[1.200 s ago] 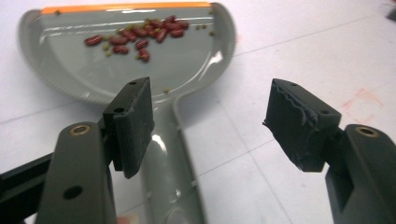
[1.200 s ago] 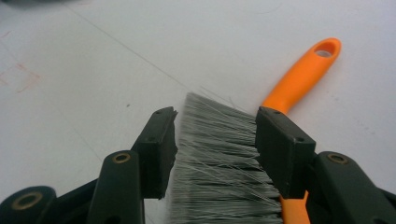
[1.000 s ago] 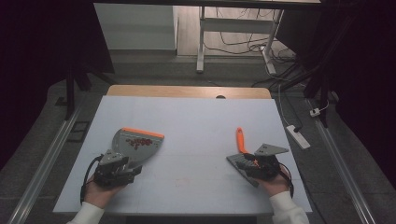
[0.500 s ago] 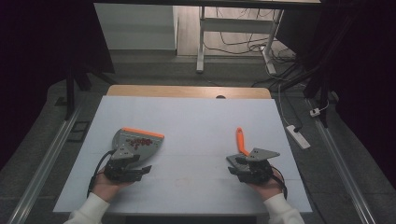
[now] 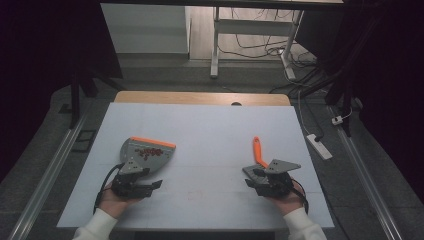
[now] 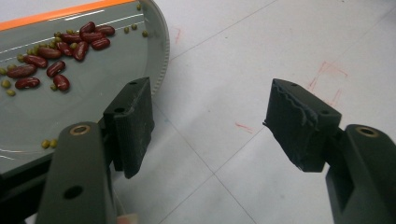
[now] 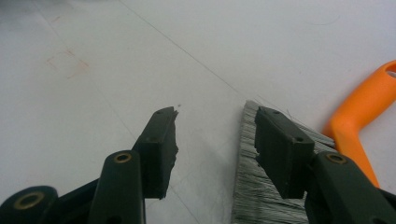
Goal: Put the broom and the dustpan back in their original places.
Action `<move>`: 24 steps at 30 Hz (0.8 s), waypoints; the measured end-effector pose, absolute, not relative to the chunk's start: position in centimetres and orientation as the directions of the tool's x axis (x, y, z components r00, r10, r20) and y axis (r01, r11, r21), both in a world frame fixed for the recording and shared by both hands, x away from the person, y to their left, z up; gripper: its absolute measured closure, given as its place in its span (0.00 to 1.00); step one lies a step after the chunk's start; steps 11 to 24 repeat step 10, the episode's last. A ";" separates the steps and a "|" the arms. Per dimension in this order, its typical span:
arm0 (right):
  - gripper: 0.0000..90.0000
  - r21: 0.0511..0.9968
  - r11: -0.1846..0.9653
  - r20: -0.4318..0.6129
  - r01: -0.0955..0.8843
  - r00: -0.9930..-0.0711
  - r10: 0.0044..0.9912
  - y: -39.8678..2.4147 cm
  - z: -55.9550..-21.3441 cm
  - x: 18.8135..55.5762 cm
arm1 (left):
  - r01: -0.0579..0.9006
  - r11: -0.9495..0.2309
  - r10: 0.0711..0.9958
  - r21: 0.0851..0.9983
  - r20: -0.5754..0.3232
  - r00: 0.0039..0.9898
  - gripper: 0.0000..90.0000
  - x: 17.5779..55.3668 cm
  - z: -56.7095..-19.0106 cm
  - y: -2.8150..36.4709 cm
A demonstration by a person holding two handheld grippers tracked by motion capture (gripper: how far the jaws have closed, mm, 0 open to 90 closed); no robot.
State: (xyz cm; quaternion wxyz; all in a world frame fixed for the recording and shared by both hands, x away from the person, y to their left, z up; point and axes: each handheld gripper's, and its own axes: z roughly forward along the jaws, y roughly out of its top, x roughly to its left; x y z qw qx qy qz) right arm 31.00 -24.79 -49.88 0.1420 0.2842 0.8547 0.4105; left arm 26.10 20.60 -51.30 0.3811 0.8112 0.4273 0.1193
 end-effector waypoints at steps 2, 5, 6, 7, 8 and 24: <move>0.54 0.782 0.503 -0.010 0.368 -0.799 0.601 -24.8 -49.9 31.0 | 0.603 -0.343 0.785 0.720 -0.133 0.605 0.36 26.1 -51.3 20.6; 0.54 0.781 0.504 -0.010 0.368 -0.800 0.600 -24.7 -49.9 31.0 | 0.607 -0.339 0.787 0.719 -0.136 0.601 0.36 26.1 -51.3 20.7; 0.54 0.781 0.506 -0.012 0.366 -0.801 0.598 -24.7 -49.9 31.0 | 0.608 -0.338 0.787 0.719 -0.139 0.602 0.36 26.1 -51.3 20.7; 0.54 0.780 0.507 -0.012 0.366 -0.802 0.598 -24.7 -49.9 31.0 | 0.607 -0.337 0.787 0.719 -0.139 0.601 0.36 26.1 -51.3 20.8; 0.54 0.780 0.507 -0.012 0.366 -0.802 0.598 -24.7 -49.9 31.0 | 0.608 -0.335 0.787 0.720 -0.140 0.600 0.36 26.1 -51.3 20.8; 0.54 0.780 0.507 -0.011 0.367 -0.802 0.598 -24.7 -49.9 31.0 | 0.608 -0.334 0.787 0.721 -0.141 0.600 0.36 26.1 -51.3 20.9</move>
